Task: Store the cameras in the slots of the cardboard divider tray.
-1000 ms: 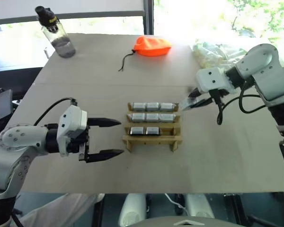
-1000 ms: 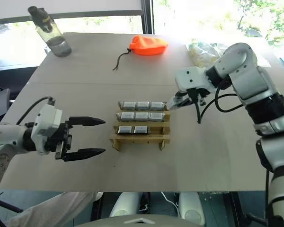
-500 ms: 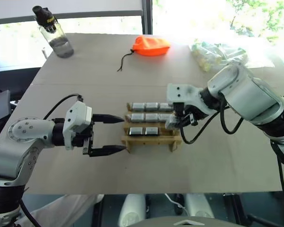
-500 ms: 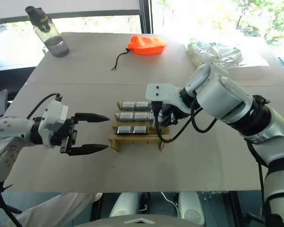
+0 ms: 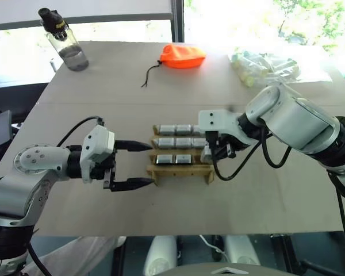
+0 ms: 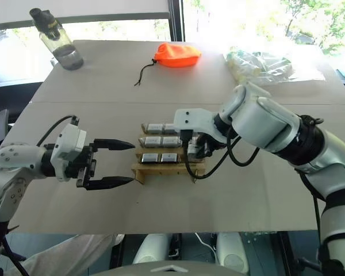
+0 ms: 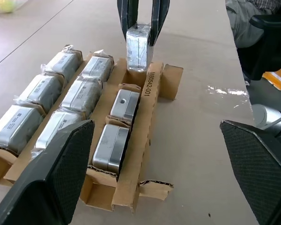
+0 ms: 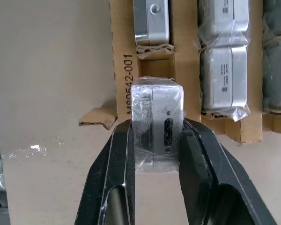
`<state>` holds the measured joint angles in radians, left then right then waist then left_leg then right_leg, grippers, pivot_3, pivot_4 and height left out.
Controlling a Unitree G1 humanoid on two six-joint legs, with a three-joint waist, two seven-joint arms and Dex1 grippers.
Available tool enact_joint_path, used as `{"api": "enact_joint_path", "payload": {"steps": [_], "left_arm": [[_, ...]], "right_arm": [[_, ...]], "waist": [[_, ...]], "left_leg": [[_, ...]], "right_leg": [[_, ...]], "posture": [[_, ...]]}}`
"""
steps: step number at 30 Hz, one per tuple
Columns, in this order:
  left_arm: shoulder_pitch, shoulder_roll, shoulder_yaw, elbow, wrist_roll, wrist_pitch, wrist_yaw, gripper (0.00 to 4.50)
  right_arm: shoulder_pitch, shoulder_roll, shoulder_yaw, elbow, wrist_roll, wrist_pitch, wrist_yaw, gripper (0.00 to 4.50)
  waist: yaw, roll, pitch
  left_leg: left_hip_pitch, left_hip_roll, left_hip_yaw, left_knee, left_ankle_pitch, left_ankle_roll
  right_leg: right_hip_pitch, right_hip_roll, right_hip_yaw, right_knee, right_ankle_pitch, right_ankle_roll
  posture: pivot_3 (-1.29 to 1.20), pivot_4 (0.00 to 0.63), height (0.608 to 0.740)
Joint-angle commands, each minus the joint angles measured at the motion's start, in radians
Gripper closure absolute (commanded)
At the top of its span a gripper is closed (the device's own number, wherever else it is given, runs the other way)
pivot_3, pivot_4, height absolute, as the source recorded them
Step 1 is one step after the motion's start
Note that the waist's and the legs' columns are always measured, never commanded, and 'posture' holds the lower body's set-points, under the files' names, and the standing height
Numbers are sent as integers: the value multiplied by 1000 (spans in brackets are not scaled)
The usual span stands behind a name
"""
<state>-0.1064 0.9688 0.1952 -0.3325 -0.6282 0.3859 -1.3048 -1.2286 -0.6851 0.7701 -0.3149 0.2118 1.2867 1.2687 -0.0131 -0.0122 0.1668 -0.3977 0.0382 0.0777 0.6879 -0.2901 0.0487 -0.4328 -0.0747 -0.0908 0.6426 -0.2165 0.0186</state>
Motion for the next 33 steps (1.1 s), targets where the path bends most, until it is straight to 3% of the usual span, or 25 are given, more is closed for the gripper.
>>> {"api": "enact_joint_path", "payload": {"steps": [1, 33], "left_arm": [[7, -1, 16, -17, 2, -18, 0, 32], [38, 5, 44, -24, 16, -50, 5, 32]], "right_arm": [[-36, 10, -13, -23, 26, 5, -17, 3774], [12, 21, 46, 26, 54, -56, -122, 3774]], "waist": [[0, 0, 0], [0, 0, 0]], "left_leg": [[0, 0, 0, 0, 0, 0], [0, 0, 0, 0, 0, 0]], "right_leg": [[0, 0, 0, 0, 0, 0], [0, 0, 0, 0, 0, 0]], "posture": [[0, 150, 726], [0, 150, 726]]}}
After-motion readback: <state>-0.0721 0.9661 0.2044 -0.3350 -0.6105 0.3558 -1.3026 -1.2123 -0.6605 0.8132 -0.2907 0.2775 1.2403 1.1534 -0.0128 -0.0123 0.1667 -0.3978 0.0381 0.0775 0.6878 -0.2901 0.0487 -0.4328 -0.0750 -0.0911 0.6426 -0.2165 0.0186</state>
